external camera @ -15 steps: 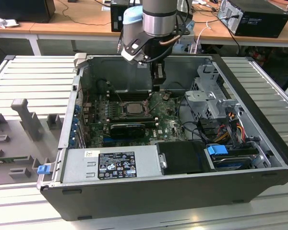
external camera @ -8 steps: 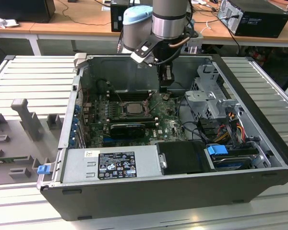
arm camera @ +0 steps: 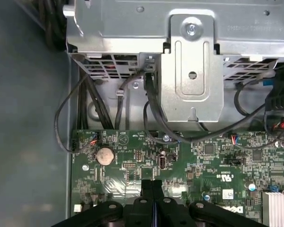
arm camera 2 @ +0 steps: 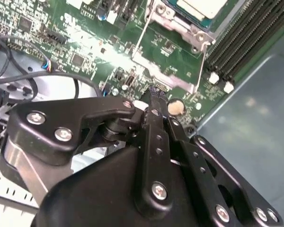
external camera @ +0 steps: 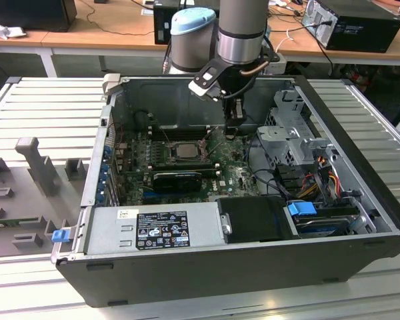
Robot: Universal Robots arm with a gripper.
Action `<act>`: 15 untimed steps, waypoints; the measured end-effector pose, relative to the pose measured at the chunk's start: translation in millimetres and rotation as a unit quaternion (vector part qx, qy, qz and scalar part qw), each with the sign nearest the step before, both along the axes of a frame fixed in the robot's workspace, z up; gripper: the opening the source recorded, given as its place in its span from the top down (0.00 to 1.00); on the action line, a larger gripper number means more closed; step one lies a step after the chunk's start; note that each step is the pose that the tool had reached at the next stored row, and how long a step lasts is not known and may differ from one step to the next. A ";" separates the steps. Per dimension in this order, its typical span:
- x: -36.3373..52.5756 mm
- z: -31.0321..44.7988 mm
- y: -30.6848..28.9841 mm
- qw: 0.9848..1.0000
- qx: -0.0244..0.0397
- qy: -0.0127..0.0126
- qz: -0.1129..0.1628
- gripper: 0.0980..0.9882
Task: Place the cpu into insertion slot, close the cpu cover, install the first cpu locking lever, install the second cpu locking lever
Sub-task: 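Close the cpu cover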
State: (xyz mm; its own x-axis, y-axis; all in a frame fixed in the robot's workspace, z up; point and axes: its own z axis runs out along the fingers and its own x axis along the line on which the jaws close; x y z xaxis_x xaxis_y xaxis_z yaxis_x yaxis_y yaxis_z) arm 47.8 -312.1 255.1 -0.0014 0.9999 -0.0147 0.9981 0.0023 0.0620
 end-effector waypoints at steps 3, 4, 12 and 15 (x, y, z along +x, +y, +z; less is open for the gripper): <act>-0.6 -3.2 -0.5 1.000 0.000 0.009 0.000 0.99; -0.9 -3.8 -0.5 1.000 0.000 0.011 0.000 0.99; -8.2 -4.7 -0.6 1.000 0.000 0.015 0.002 0.99; -9.1 -4.7 -0.6 1.000 0.000 0.015 0.002 0.99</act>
State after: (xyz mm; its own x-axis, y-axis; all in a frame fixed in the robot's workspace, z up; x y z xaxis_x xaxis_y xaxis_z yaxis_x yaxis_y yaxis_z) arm 38.7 -312.7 250.5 -0.0056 0.9999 -0.0147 0.9995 0.0061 0.0316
